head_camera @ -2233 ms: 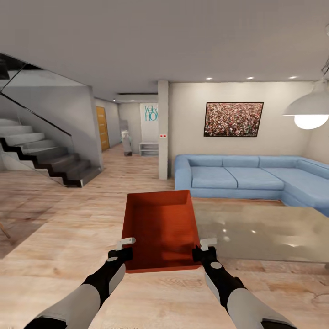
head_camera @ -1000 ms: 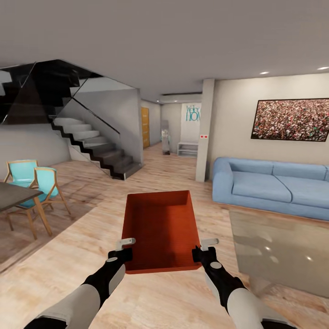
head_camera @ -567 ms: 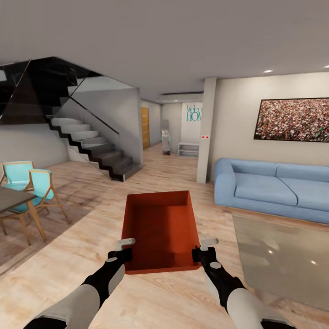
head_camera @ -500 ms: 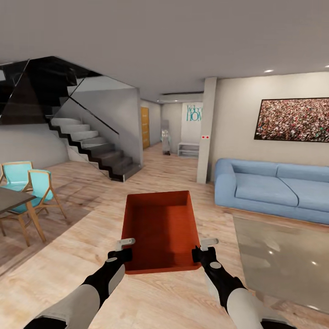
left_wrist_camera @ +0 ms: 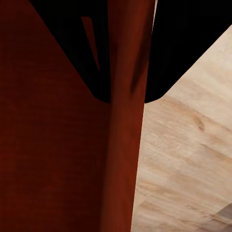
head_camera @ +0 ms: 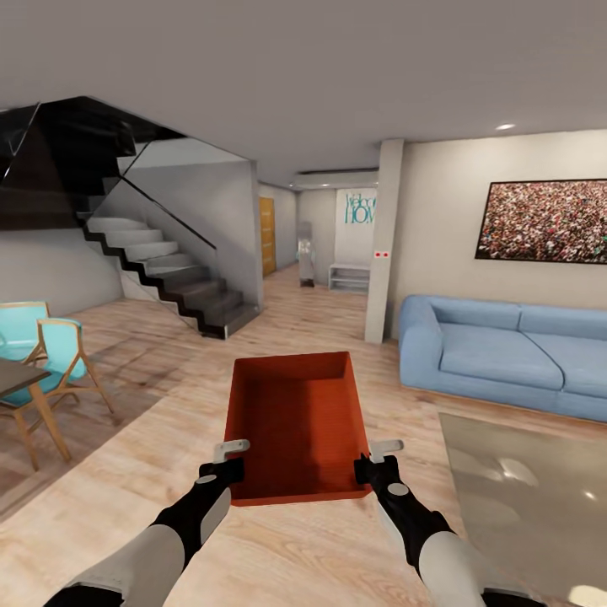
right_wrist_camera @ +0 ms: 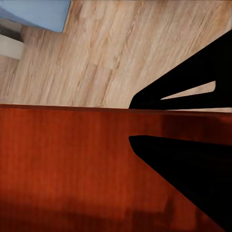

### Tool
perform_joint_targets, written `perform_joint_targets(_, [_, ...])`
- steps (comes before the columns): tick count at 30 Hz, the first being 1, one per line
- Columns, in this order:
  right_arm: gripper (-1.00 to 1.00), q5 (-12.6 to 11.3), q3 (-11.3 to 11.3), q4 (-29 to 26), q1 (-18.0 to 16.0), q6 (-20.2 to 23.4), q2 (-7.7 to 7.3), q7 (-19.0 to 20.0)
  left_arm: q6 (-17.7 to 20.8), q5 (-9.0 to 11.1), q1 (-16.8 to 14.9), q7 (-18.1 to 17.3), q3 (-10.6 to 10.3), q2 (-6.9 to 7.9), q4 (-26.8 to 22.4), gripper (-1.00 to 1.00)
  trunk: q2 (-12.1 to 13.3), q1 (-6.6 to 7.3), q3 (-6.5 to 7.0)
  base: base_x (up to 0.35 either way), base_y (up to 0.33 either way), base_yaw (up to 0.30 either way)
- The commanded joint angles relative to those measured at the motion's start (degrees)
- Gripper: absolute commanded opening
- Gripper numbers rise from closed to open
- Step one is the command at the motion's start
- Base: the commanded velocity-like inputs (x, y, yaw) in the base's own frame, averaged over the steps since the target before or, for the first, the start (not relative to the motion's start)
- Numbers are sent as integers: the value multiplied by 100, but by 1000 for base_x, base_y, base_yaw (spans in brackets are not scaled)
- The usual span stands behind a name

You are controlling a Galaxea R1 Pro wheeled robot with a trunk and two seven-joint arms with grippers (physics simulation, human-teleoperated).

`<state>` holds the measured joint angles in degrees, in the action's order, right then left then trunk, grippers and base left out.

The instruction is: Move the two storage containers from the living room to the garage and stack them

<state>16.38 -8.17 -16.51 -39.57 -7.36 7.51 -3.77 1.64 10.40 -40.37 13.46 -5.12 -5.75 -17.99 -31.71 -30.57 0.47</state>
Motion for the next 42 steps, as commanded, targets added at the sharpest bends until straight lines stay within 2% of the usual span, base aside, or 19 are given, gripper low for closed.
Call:
perform_joint_targets(1, [-100, -351, -129, -10, -7, -69, 5, 43, 21, 32, 2, 438, 71, 40, 0, -100, -3, -5, -1, 322, 0, 0])
perform_joint_targets(42, [-100, -411, -141, -11, -7, -116, 8, 34, 20, 32, 3, 438, 72, 50, -2, -100, -3, -5, -1, 322, 0, 0])
